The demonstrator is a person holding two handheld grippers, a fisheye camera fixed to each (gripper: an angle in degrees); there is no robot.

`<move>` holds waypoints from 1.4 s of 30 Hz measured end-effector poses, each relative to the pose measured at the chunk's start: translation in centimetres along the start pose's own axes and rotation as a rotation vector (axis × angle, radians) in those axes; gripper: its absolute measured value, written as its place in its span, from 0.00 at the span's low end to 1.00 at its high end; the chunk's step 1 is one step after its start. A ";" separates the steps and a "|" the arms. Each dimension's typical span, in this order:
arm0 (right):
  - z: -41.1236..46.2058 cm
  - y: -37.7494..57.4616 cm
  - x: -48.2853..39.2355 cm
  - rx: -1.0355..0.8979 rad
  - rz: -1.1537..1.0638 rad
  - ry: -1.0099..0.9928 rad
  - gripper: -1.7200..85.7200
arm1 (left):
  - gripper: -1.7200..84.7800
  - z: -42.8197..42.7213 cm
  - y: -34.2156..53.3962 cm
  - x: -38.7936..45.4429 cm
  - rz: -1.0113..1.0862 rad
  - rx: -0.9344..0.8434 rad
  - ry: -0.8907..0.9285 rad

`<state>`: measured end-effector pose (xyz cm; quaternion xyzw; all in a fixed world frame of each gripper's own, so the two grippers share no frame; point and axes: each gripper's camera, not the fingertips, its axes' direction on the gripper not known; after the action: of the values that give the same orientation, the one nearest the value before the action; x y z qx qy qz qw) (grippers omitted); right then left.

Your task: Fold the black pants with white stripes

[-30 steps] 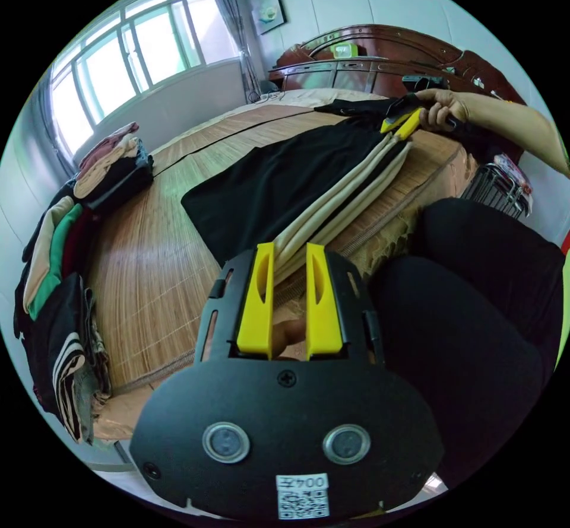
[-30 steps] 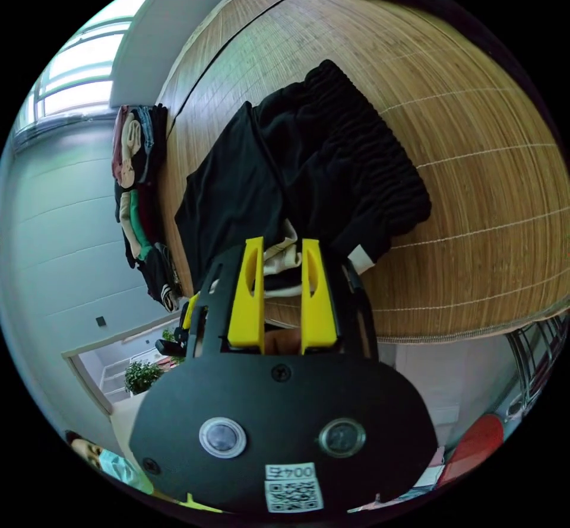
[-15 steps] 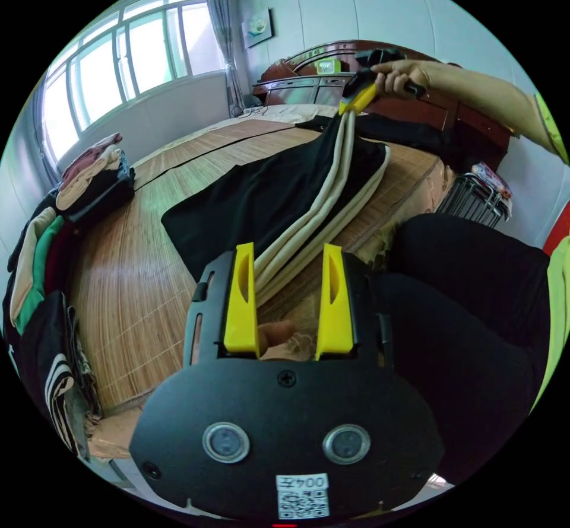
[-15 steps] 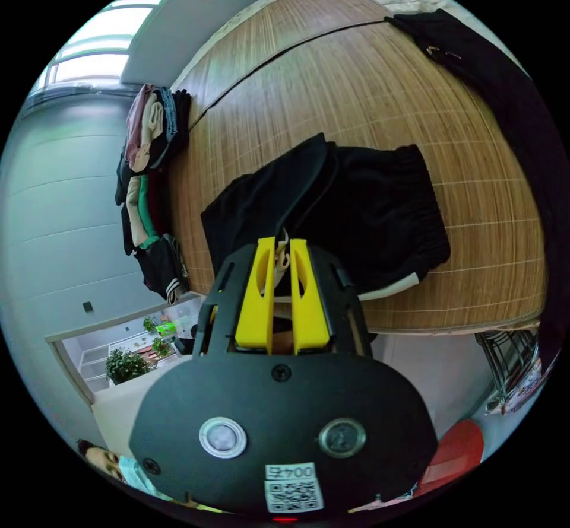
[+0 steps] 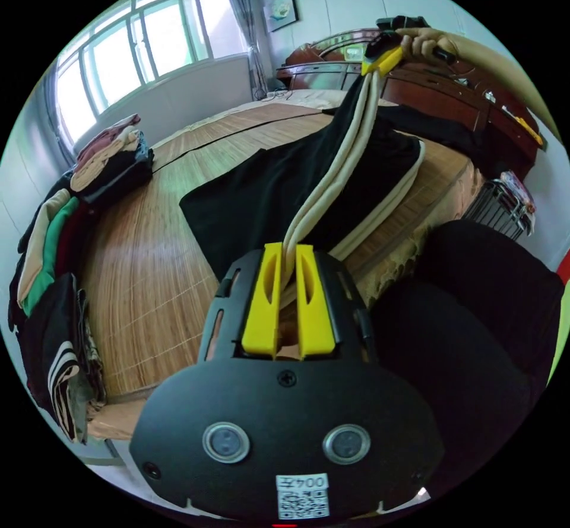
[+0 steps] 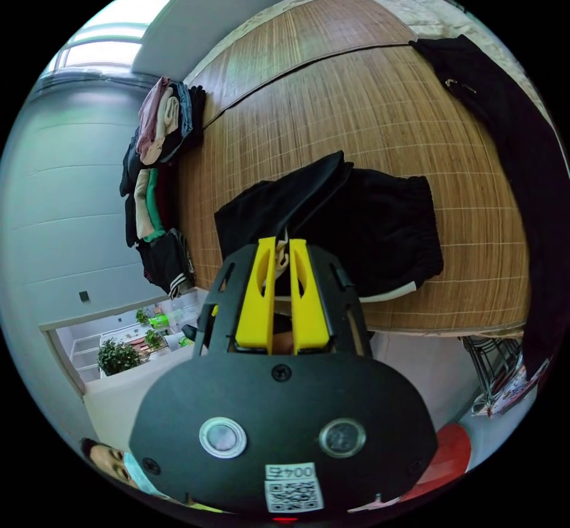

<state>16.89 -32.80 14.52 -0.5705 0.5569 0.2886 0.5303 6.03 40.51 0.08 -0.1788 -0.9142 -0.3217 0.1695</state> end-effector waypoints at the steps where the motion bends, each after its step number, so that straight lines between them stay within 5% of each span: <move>1: -0.2 0.2 -0.2 0.003 -0.006 0.001 0.07 | 0.07 -0.6 0.0 -0.6 -0.021 0.024 0.012; 9: 5.7 7.7 7.1 -0.015 0.016 0.116 0.09 | 0.09 -0.1 1.3 0.0 0.126 -0.011 0.082; 14: 8.0 11.6 11.4 0.053 0.041 0.009 0.09 | 0.16 -0.6 1.6 0.6 0.205 -0.066 0.154; 24: 6.4 19.7 2.8 0.444 -0.229 0.170 0.04 | 0.09 -3.5 0.7 -4.9 -0.008 0.115 0.236; 33: 13.7 22.8 -4.8 0.305 -0.729 0.528 0.13 | 0.05 0.2 1.2 -0.8 0.076 0.061 0.083; 42: 16.3 17.9 -8.0 0.089 -0.761 0.440 0.16 | 0.10 4.2 -3.2 -1.2 0.107 0.016 0.199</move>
<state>2.60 -11.78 12.32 -0.7594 0.4185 -0.0799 0.4918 4.88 40.64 -5.23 -0.1933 -0.8846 -0.3209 0.2778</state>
